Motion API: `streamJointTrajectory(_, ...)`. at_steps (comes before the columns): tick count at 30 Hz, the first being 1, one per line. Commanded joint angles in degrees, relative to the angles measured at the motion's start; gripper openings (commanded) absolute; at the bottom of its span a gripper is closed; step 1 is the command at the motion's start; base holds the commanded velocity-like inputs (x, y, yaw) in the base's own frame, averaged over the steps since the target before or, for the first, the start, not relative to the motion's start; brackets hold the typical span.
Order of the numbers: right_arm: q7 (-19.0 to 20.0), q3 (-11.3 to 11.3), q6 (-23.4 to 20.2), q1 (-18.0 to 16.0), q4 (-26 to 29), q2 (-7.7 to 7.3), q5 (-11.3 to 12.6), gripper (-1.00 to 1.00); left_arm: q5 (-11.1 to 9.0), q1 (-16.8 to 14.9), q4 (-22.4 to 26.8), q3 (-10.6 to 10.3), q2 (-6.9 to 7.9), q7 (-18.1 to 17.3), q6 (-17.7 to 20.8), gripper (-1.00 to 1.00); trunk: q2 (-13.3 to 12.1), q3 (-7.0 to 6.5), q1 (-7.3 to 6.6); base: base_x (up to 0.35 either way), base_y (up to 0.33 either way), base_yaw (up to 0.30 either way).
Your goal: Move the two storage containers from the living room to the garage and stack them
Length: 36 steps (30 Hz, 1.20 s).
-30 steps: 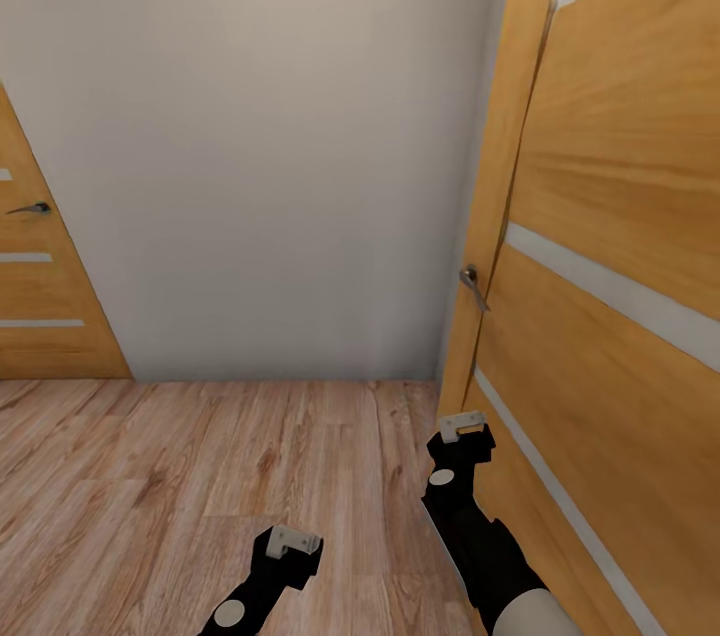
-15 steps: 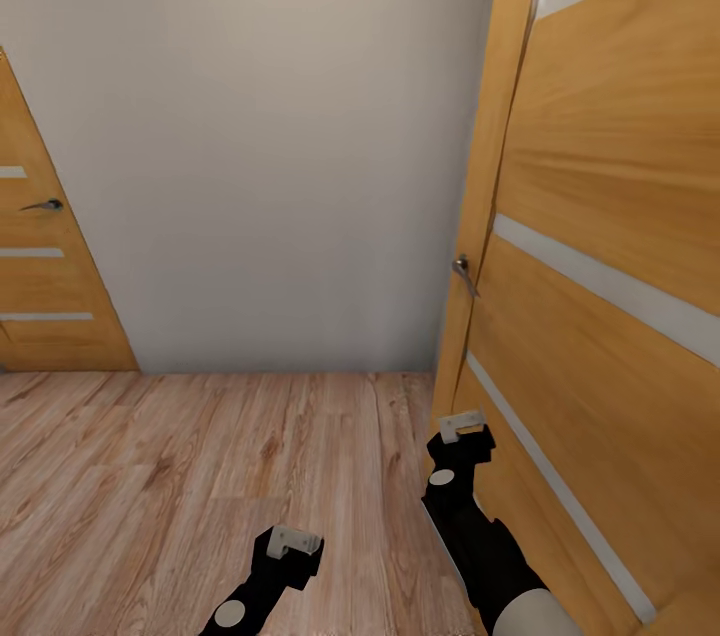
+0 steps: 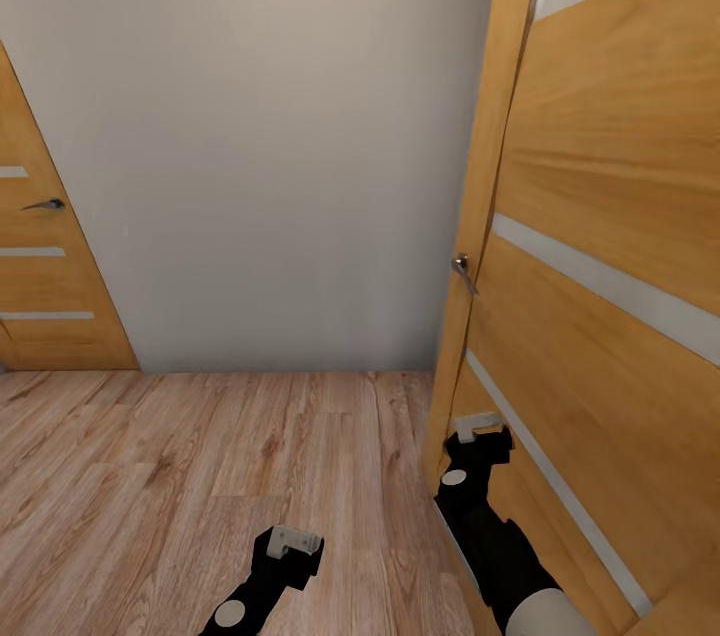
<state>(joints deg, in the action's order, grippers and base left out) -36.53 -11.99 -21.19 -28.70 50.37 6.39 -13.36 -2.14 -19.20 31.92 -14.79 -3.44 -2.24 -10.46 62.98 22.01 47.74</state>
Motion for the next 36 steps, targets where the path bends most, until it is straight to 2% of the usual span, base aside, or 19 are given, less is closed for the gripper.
streamJointTrajectory(1,-0.29,-0.05,-0.45,-0.04,0.00,-0.21,-0.38,1.00,-0.25,-0.04,-0.04,-0.07,0.01,-0.14,-0.19,1.00,0.04,0.06,0.00,-0.001,0.000,0.000)
streamJointTrajectory(8,-0.85,0.02,-0.30,-0.04,0.02,-1.07,-0.22,1.00,-0.21,-0.04,-0.08,-0.05,0.01,-0.17,-0.08,1.00,0.04,0.06,0.00,0.046,0.000,0.000)
streamJointTrajectory(24,-0.79,0.02,-0.26,-0.04,-0.01,-1.20,-0.14,1.00,-0.29,-0.04,-0.03,-0.07,0.02,-0.22,-0.17,1.00,0.04,0.06,0.00,0.073,0.000,0.000)
streamJointTrajectory(29,-0.61,1.34,-0.26,-0.10,-0.01,-3.37,-0.10,1.00,-0.31,-0.04,-0.02,-0.07,0.01,-0.22,-0.18,1.00,0.04,0.06,0.00,0.002,0.000,0.000)
streamJointTrajectory(36,-0.49,2.71,-0.26,-0.12,-0.01,-4.46,-0.13,1.00,-0.30,-0.04,-0.02,-0.07,0.01,-0.22,-0.18,1.00,0.04,0.06,0.00,0.012,0.000,0.000)
